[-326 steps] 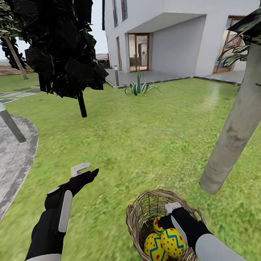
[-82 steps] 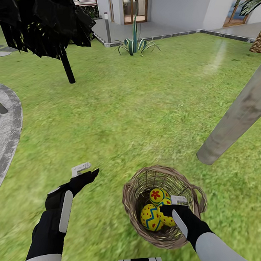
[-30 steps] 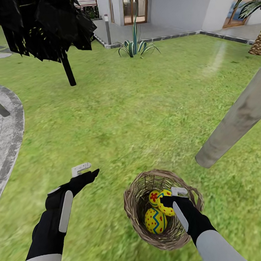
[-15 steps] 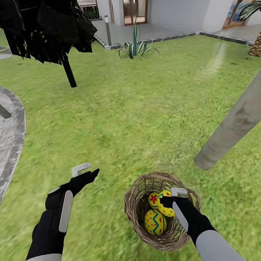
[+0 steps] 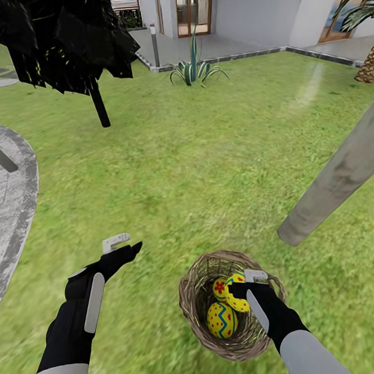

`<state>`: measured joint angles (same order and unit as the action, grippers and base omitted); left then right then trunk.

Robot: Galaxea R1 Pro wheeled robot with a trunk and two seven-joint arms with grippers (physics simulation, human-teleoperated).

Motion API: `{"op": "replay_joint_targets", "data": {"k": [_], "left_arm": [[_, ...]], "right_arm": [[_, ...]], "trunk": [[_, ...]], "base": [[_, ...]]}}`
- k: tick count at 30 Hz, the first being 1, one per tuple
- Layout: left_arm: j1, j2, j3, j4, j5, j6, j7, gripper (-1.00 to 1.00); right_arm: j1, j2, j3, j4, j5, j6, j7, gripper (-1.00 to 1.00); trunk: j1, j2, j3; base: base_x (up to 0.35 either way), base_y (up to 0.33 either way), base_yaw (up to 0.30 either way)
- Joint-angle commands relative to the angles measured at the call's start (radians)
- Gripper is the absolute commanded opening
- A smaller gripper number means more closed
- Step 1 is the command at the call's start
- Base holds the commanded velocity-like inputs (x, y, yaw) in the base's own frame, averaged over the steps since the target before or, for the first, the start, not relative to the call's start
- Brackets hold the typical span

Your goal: Take the three Easter eggs out of the wicker basket on the lawn in the garden, then place them on the lawn next to a single tree (choose any tree) so that all three eggs are next to the same tree and none are left in the basket.

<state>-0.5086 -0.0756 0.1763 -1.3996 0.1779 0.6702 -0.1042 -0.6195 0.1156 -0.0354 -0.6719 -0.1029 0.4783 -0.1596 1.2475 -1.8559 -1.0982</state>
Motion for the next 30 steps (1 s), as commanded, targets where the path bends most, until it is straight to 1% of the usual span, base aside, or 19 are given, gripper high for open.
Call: {"op": "replay_joint_targets", "data": {"k": [1,30], "left_arm": [[0.0,-0.001,0.003,-0.001,0.002,0.007,-0.005,1.0],[-0.001,-0.001,0.003,-0.001,0.002,0.009,-0.005,1.0]], "right_arm": [[0.0,0.001,-0.001,-0.002,-0.01,0.003,-0.008,-1.0],[0.0,0.001,-0.001,0.002,-0.009,0.003,-0.008,-1.0]], "trunk": [[-0.004,0.007,0.003],[-0.115,0.21,0.093]], "base": [[0.0,0.0,0.0],[0.0,0.0,0.0]]}}
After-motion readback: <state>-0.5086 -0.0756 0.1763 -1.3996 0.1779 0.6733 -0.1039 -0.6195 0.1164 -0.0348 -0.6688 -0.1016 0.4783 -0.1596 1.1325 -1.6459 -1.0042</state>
